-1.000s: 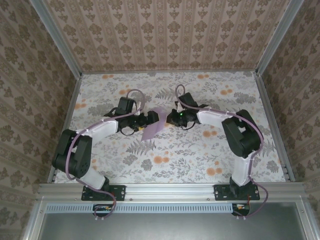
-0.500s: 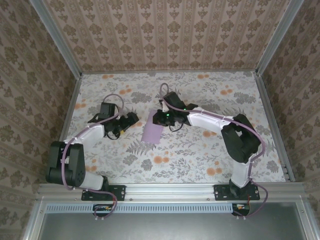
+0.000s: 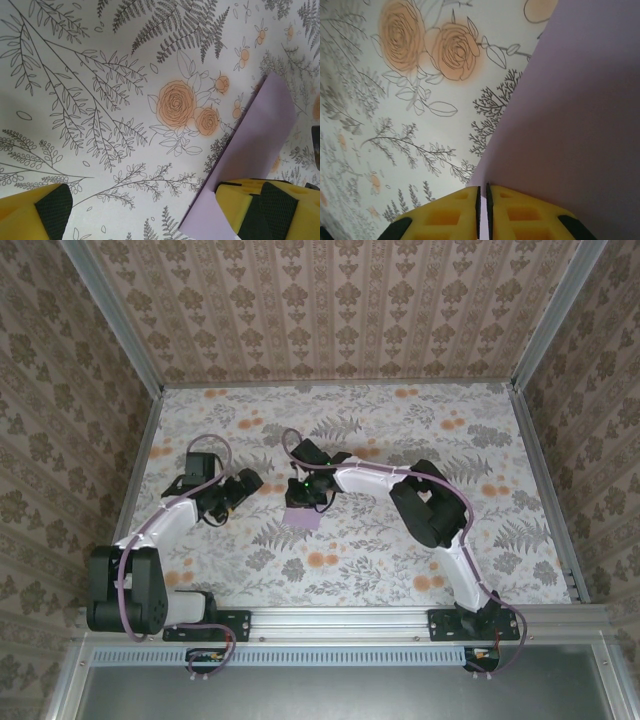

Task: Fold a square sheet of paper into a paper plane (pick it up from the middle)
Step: Move the paper to the center of the table.

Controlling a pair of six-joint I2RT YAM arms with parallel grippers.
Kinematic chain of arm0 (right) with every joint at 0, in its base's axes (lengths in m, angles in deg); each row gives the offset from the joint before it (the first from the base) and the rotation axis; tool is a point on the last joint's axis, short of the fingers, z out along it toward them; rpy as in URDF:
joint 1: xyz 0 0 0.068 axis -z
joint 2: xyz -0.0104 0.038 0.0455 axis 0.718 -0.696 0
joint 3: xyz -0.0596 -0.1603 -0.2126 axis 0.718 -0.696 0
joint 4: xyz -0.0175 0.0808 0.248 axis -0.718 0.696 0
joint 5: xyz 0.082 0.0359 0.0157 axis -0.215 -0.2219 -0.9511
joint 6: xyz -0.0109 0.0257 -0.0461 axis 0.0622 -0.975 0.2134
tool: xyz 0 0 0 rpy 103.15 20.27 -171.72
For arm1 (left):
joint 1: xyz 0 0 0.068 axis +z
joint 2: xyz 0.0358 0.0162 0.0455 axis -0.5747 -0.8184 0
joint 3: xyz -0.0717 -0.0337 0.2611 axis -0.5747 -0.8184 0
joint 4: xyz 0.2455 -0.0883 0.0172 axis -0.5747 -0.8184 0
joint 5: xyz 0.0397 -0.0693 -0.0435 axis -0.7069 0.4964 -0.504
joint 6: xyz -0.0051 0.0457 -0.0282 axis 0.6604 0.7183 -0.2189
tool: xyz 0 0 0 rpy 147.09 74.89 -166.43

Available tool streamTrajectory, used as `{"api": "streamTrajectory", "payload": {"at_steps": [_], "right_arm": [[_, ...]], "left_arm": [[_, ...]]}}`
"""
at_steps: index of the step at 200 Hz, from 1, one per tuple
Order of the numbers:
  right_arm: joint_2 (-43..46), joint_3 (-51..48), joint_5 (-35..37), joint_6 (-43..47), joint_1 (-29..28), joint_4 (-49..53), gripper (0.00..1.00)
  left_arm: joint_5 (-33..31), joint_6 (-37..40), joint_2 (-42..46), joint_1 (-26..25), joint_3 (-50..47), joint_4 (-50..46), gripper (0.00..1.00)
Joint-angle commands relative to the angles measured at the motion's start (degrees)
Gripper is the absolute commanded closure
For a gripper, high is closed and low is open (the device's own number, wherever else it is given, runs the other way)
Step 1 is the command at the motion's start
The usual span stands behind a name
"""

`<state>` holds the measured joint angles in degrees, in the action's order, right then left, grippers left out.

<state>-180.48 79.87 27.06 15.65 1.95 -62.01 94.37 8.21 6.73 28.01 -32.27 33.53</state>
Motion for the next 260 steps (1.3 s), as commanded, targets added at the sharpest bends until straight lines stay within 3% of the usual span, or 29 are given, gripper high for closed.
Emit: {"api": "streamTrajectory", "payload": {"at_steps": [1, 46, 86, 107, 124, 140, 196, 260], "right_arm": [[-1.9, 2.4, -0.2, 3.3, -0.4, 5.3, 0.84], [-1.4, 0.4, 0.9, 14.7, -0.1, 12.3, 0.84], [5.8, -8.5, -1.3, 25.5, 2.3, 13.8, 0.80], [9.9, -11.4, -6.3, 24.5, 3.5, 12.2, 0.76], [15.5, -15.9, -11.9, 19.6, 4.9, 5.2, 0.65], [21.4, -19.8, -11.8, 14.6, 6.8, 0.2, 0.56], [35.0, -32.9, -4.9, 5.3, 15.7, -6.7, 0.31], [36.4, -39.7, -3.0, 1.5, 17.8, -12.3, 0.11]], "left_arm": [[0.9, 1.3, 0.5, 0.2, -0.3, -1.2, 0.00], [3.1, 3.7, -0.7, -1.4, 1.3, -0.5, 0.02], [2.2, 5.6, -3.2, -5.9, 4.4, -1.4, 0.03], [2.5, 4.8, -4.9, -8.2, 5.2, 0.2, 0.04], [3.2, 4.1, -6.2, -10.0, 6.0, 1.8, 0.06], [3.6, 3.7, -7.3, -11.8, 7.0, 2.5, 0.09], [8.1, 4.3, -11.9, -17.7, 11.2, 5.1, 0.30], [8.7, 2.4, -22.3, -25.2, 17.7, 6.8, 0.72]]}}
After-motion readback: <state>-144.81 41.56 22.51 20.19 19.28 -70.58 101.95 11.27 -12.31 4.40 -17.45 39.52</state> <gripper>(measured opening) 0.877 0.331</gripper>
